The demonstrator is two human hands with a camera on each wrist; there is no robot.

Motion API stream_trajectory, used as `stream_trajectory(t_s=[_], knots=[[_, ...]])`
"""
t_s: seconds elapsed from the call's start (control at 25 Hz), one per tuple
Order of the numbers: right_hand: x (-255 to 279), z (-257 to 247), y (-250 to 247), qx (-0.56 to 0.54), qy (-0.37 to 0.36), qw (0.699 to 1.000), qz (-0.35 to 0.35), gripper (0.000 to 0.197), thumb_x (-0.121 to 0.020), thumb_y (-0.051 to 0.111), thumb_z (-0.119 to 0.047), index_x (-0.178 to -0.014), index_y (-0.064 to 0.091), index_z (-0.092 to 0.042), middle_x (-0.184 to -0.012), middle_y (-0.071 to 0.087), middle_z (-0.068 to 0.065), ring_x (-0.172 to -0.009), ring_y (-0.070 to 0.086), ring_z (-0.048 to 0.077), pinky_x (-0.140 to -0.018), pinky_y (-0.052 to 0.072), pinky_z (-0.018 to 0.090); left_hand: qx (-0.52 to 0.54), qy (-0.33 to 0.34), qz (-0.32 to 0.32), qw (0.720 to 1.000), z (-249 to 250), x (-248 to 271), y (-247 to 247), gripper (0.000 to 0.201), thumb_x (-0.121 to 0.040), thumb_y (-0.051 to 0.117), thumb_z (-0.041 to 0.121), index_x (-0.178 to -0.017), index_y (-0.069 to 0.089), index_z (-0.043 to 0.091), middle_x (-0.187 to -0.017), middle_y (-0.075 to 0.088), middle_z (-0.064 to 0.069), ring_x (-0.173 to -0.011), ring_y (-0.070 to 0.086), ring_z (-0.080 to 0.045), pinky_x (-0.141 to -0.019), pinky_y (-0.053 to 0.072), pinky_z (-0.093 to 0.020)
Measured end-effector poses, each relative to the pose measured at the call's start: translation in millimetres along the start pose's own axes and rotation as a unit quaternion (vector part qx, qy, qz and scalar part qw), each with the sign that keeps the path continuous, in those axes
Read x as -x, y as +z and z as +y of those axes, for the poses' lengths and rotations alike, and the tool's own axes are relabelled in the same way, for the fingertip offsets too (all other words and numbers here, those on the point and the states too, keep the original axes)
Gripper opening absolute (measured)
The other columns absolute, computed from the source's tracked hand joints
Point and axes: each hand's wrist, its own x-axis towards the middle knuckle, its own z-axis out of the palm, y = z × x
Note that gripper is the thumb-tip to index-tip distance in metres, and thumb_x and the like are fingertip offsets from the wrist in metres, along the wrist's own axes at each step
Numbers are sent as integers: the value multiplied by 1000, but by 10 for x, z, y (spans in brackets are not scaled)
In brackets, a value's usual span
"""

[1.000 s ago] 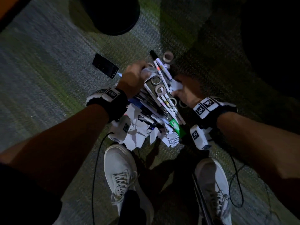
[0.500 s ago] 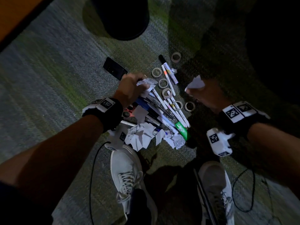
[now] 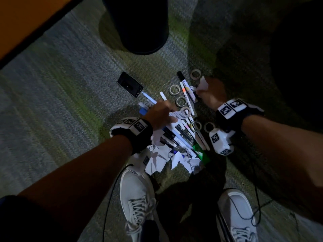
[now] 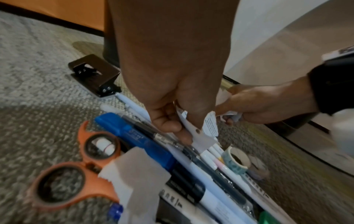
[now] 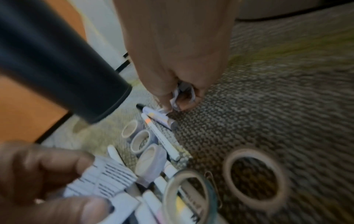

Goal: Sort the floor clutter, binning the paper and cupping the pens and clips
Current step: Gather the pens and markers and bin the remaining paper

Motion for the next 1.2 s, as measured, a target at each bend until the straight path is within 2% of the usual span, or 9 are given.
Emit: stream_trajectory(t_s=[0.2,0.28,0.36,0.44,0.68,0.84,0.96,1.08,1.2], knots=[[-122,-29,169,28,-47,998,-35,32,-89,62,-6,-120,64,-1,-114,69,22,-106,65,35,-87,45,32,17,-12,22,1000,-56,46,9,34,-83,76,21,-111,67,3,-106,67,-17,-103,63,-31,-84,46,-32],[-138,-28,180,53,-67,996,-38,27,-86,64,-9,-112,67,-2,-110,70,21,-104,66,37,-88,50,35,45,-23,-28,998,34,66,26,32,-83,75,23,-110,70,7,-107,68,-10,-106,64,-26,-88,50,-34],[-150,-8,175,53,-63,996,-45,26,-86,64,-10,-110,68,0,-112,69,24,-107,64,39,-94,49,38,50,-16,-94,994,159,78,43,39,-85,73,21,-121,66,10,-125,64,-11,-117,60,-23,-96,49,-37],[-139,38,154,12,-47,998,-38,25,-84,69,-10,-107,69,0,-110,69,22,-106,65,36,-93,45,32,3,5,-117,993,201,61,31,48,-87,68,16,-133,59,12,-137,57,-14,-124,56,-26,-101,47,-38],[158,171,30,-95,-21,994,-49,16,-75,78,-18,-71,63,-13,-67,60,-7,-64,59,13,-63,42,20,-39,-17,-23,999,22,29,-141,52,-84,64,10,-136,55,11,-116,65,-21,-105,62,-34,-82,48,-34],[367,116,49,-91,-17,990,-105,24,-77,77,-19,-64,58,-15,-68,60,-1,-63,54,11,-61,42,25,-15,-69,-9,997,1,-2,-19,42,-84,71,24,-124,64,10,-122,64,-18,-114,60,-31,-95,49,-39],[418,127,31,-101,-31,988,-116,35,-77,76,-12,-55,50,-20,-59,51,-11,-55,46,4,-57,37,26,3,-72,24,997,52,-9,65,42,-84,73,26,-121,64,7,-119,63,-19,-111,59,-33,-92,47,-37],[386,189,-72,-93,-16,992,-85,16,-77,79,-16,-76,64,-18,-73,59,-10,-67,55,2,-68,37,22,45,-73,74,994,47,-4,-63,42,-85,70,23,-119,65,-1,-118,65,-22,-110,61,-32,-85,41,-29],[407,253,-232,-49,-6,995,-92,30,-80,79,-19,-104,68,-5,-99,64,7,-95,60,16,-75,35,17,65,-50,92,992,93,69,-257,52,-80,62,36,-117,65,-1,-113,66,-22,-106,62,-31,-80,40,-27]])
